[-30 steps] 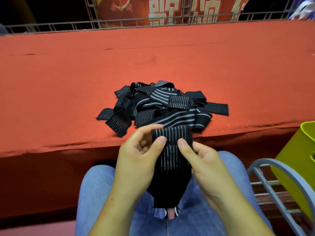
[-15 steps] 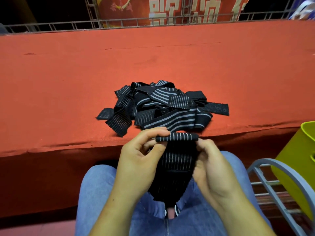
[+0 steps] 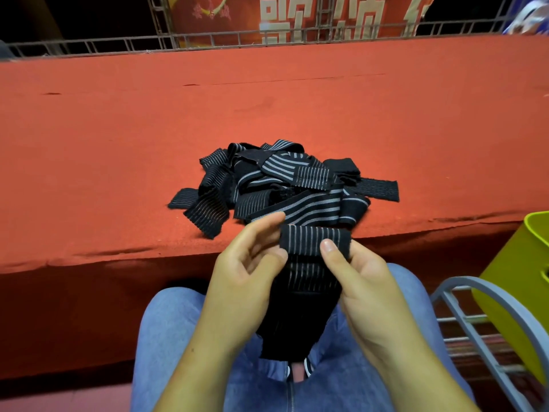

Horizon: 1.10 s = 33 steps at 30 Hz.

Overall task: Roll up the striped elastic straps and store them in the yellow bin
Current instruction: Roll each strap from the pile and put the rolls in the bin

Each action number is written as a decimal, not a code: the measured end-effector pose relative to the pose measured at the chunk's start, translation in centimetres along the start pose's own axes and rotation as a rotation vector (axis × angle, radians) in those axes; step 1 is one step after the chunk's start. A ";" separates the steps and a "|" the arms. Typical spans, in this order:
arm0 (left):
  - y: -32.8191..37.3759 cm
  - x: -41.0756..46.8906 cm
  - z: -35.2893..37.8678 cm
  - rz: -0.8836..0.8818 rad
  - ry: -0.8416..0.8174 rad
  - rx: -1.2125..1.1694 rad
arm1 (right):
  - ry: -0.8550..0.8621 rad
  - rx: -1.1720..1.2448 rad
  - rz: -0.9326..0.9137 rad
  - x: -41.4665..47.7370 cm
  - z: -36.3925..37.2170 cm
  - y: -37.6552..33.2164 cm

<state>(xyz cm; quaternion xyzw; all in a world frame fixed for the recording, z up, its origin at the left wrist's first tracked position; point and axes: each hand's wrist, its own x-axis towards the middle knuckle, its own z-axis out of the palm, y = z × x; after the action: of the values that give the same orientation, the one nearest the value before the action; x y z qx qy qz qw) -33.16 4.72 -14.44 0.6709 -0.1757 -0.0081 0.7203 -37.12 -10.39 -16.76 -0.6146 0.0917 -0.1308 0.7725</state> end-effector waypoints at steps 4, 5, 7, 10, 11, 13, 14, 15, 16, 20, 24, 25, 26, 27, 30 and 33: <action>-0.2 0.1 0.1 -0.013 0.003 0.007 | -0.008 -0.024 -0.016 -0.1 0.1 -0.1; -0.3 0.1 0.1 -0.010 0.003 0.013 | -0.015 -0.026 -0.019 -0.1 0.1 -0.2; -0.3 0.2 0.1 0.001 0.015 0.028 | -0.033 -0.013 -0.020 -0.3 0.1 -0.2; -0.3 0.2 0.0 0.014 0.040 0.039 | -0.064 -0.014 -0.028 -0.4 0.1 -0.3; -0.3 0.1 -0.1 0.016 0.043 0.043 | -0.071 -0.025 -0.040 -0.4 0.0 -0.3; -0.2 0.0 0.0 0.024 0.034 0.053 | -0.070 -0.045 -0.073 -0.3 -0.1 -0.2; -0.3 -0.1 0.0 0.032 0.022 0.058 | -0.066 -0.052 -0.089 -0.2 -0.2 -0.2; -0.3 -0.1 0.0 0.041 0.004 0.059 | -0.064 -0.058 -0.105 -0.2 -0.2 -0.1; -0.4 -0.1 0.1 0.051 -0.013 0.060 | -0.063 -0.061 -0.117 -0.2 -0.3 0.0; -0.5 -0.1 0.2 0.068 -0.010 0.034 | -0.068 -0.019 -0.093 -0.2 -0.1 0.1; -0.8 0.0 0.0 0.083 0.043 -0.001 | -0.111 0.015 0.025 -0.3 0.1 -0.1; -0.8 0.0 0.0 0.089 0.059 -0.011 | -0.120 0.016 0.060 -0.4 0.1 -0.1; -0.8 0.1 -0.1 0.096 0.074 -0.017 | -0.126 0.004 0.088 -0.4 0.1 -0.1; -0.9 0.1 -0.2 0.102 0.085 -0.018 | -0.130 -0.018 0.108 -0.4 0.1 0.0; -0.9 0.2 -0.3 0.114 0.091 -0.002 | -0.121 -0.061 0.126 -0.4 0.1 0.2; -0.7 0.2 -0.3 0.133 0.076 0.046 | -0.094 -0.043 0.116 -0.4 0.1 0.0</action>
<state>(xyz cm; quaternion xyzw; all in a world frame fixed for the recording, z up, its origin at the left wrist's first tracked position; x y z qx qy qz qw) -32.73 4.85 -15.12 0.6740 -0.1928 0.0693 0.7098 -37.42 -10.15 -16.77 -0.6301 0.0935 -0.0548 0.7689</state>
